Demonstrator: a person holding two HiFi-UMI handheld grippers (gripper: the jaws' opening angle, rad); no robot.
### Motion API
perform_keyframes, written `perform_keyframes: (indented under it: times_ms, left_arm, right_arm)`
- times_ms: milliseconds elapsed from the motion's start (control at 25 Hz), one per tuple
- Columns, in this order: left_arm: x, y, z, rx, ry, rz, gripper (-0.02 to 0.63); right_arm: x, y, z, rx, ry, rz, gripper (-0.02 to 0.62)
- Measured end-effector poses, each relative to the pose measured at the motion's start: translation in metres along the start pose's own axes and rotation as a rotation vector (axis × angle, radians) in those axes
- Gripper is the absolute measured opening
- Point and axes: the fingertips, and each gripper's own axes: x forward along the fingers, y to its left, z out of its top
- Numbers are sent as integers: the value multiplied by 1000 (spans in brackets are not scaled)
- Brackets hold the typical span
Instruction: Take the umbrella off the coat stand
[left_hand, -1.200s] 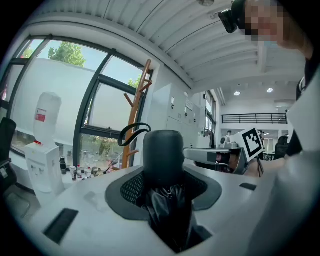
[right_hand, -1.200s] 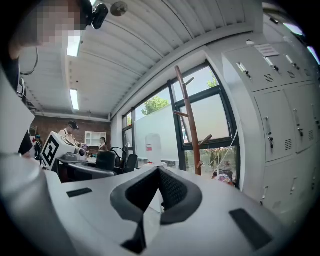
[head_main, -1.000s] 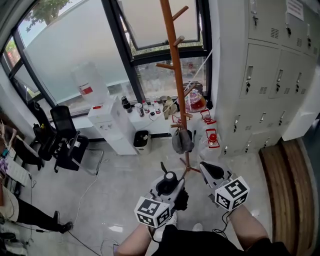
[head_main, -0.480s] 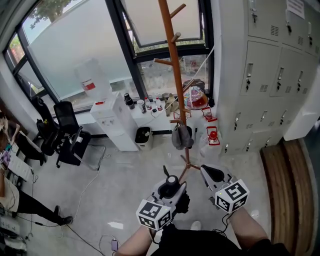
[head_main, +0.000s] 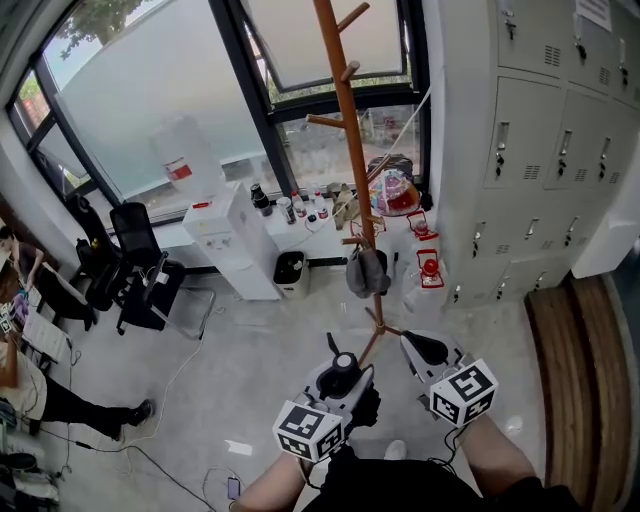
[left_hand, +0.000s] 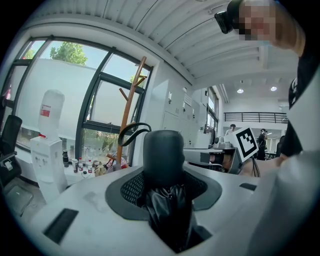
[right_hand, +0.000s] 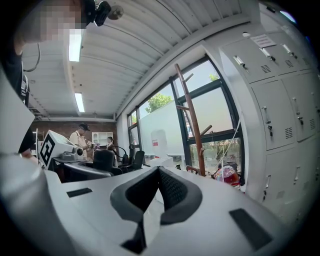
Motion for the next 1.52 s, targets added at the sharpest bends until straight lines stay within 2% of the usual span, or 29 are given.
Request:
perform_keyframes:
  times_ms: [1520]
  left_arm:
    - [-6,-11,-3,-3,-10,8,173]
  right_arm:
    - [-7,10,2,-18,-12,30,54]
